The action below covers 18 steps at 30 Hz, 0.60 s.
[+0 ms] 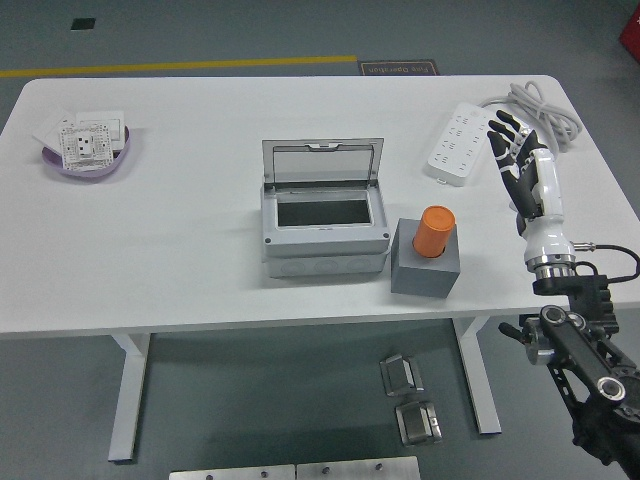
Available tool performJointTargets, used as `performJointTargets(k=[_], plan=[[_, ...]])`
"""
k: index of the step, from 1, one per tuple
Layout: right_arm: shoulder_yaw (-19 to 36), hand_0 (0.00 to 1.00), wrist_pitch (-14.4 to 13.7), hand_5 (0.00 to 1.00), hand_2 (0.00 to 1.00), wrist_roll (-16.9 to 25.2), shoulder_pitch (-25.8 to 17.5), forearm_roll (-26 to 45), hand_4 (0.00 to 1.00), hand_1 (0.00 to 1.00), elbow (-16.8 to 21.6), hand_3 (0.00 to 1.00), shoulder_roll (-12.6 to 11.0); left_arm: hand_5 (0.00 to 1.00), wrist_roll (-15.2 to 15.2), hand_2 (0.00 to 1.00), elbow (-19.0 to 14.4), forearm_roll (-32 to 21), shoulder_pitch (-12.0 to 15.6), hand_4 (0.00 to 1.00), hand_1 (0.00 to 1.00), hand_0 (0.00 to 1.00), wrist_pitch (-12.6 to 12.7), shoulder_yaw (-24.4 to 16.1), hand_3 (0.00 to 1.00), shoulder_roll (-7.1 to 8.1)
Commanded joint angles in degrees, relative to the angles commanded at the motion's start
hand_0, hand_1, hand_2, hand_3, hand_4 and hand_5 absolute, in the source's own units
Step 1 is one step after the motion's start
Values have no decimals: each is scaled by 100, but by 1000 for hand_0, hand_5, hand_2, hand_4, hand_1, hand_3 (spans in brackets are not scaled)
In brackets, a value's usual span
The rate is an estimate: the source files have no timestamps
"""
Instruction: Pick up the cylinder from the cube,place it in the box,flap close box
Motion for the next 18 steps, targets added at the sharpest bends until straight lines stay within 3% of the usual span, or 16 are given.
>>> performJointTargets(k=[18], plan=[[154, 861, -19, 790, 796, -8, -16, -19, 961, 803, 67, 826, -33, 54, -6, 542, 0, 243, -6, 478, 580, 631, -31, -222, 581, -29]])
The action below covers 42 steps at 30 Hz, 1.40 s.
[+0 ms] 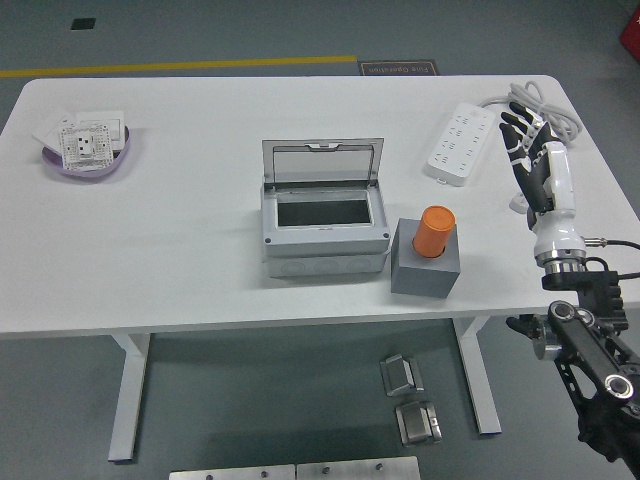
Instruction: Pick up the cylinder from the cube,place it in the box,flap close box
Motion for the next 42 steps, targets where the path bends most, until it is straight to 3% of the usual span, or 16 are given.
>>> performJointTargets(k=[42], plan=[[81, 849, -112, 709, 793, 110, -24, 123, 953, 796, -112, 820, -4, 59, -4, 541, 0, 97, 46, 481, 581, 631, 13, -101, 580, 23]])
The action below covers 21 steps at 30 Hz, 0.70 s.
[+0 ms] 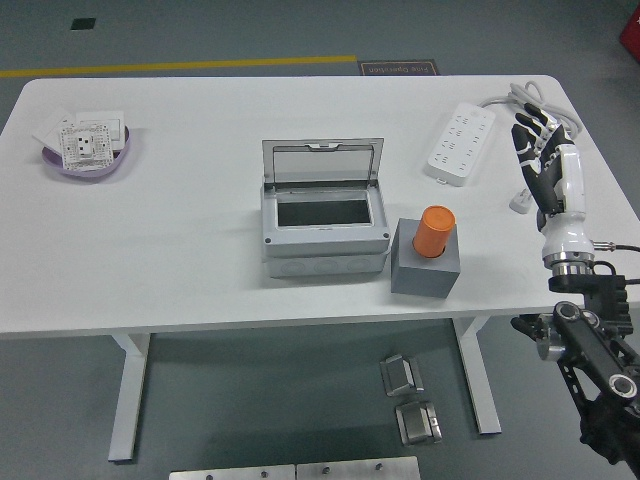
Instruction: Pick up the cylinder from the cube,place it in the box,flap close box
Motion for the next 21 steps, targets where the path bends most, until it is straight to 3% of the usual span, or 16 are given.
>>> performJointTargets(k=[9, 21], plan=[[-49, 839, -35, 690, 787, -31, 58, -23, 954, 791, -49, 819, -3, 56, 0, 541, 0, 104, 43, 481, 581, 631, 0, -102, 583, 38], [-80, 838, -59, 673, 784, 27, 44, -55, 957, 785, -27, 818, 36, 53, -18, 541, 0, -93, 48, 482, 581, 630, 19, 101, 586, 32]])
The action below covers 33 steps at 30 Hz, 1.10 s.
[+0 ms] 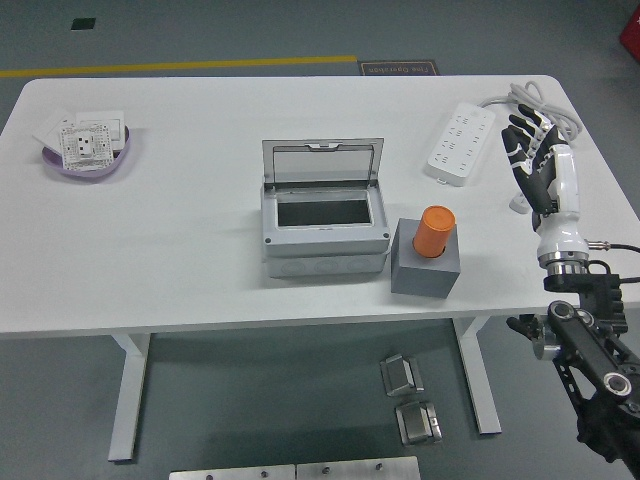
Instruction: Pick up the cylinder from the cube,place it in the box,flap close box
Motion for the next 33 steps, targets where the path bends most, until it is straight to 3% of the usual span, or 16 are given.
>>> performJointTargets(k=[23, 33], plan=[[125, 829, -50, 643, 777, 33, -39, -21, 951, 781, 23, 809, 43, 50, 7, 541, 0, -154, -50, 479, 579, 631, 11, 130, 589, -6], [12, 829, -123, 633, 776, 305, -27, 209, 946, 780, -201, 806, 156, 50, 18, 541, 0, -207, -58, 479, 579, 630, 12, 181, 590, -45]])
